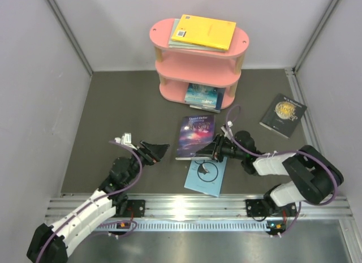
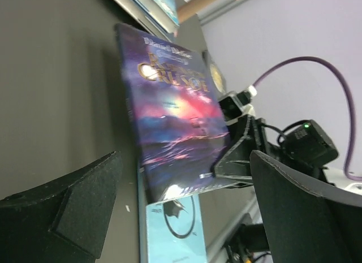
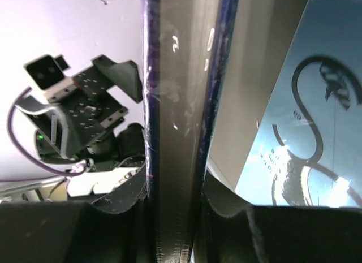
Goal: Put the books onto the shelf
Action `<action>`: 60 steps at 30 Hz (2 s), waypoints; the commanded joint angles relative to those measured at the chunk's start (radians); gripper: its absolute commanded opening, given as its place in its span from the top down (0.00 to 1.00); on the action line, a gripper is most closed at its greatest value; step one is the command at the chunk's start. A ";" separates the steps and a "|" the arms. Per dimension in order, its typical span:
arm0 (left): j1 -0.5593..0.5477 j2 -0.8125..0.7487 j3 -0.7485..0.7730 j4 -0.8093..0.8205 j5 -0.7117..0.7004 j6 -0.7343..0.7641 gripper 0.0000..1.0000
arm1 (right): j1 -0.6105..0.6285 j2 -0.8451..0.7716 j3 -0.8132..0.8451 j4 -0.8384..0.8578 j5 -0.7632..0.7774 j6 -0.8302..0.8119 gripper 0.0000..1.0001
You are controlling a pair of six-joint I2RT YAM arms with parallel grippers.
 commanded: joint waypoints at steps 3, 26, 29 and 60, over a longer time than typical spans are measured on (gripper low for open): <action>-0.001 0.046 -0.165 0.011 -0.095 0.114 0.01 | -0.095 0.005 0.137 0.198 -0.128 -0.024 1.00; -0.001 0.247 -0.178 0.183 -0.117 0.120 0.01 | -0.278 0.409 0.437 0.657 -0.208 0.296 1.00; -0.001 0.260 -0.178 0.197 -0.117 0.123 0.01 | -0.307 0.421 0.465 0.654 -0.214 0.312 1.00; 0.000 0.399 -0.167 0.309 -0.112 0.128 0.01 | -0.433 0.783 0.881 0.554 -0.245 0.381 0.99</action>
